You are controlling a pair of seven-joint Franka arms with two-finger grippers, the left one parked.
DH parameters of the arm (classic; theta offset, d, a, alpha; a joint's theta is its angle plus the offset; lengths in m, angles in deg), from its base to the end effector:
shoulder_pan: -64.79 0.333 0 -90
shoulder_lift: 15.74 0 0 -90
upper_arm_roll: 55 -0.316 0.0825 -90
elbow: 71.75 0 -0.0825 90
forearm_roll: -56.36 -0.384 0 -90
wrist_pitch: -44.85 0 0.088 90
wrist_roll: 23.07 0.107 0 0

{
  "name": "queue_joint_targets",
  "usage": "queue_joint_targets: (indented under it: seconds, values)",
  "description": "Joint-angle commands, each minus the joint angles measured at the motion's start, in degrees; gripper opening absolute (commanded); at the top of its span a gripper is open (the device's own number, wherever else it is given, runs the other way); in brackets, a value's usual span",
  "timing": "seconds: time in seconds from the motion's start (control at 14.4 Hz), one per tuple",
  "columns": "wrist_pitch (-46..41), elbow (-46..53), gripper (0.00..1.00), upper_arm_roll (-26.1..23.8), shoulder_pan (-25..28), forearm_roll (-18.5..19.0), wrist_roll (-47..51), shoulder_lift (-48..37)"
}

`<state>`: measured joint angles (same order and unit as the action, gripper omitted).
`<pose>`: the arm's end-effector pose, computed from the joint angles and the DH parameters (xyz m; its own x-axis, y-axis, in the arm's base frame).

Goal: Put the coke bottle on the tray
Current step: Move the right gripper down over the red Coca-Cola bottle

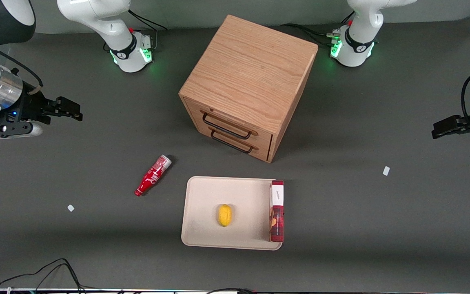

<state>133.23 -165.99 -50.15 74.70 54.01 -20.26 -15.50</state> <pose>0.5467 0.0530 0.5853 0.9933 0.0399 -0.1081 0.0363 -0.9987 -0.0353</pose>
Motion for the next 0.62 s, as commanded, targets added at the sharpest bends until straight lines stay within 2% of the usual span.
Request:
queue_joint_targets:
  seconds: [0.0, 0.21, 0.42, 0.56]
  values:
    - [-1.6, 2.3, 1.00, -0.4, -0.5, -0.6, -0.2, 0.9]
    - [-2.8, 4.0, 1.00, -0.4, 0.5, -0.8, 2.4, 1.9]
    - [-3.0, 4.1, 1.00, -1.4, 1.3, -0.8, 15.5, 4.4]
    - [-1.8, 3.5, 1.00, -2.3, 1.1, -1.4, 19.7, 7.0]
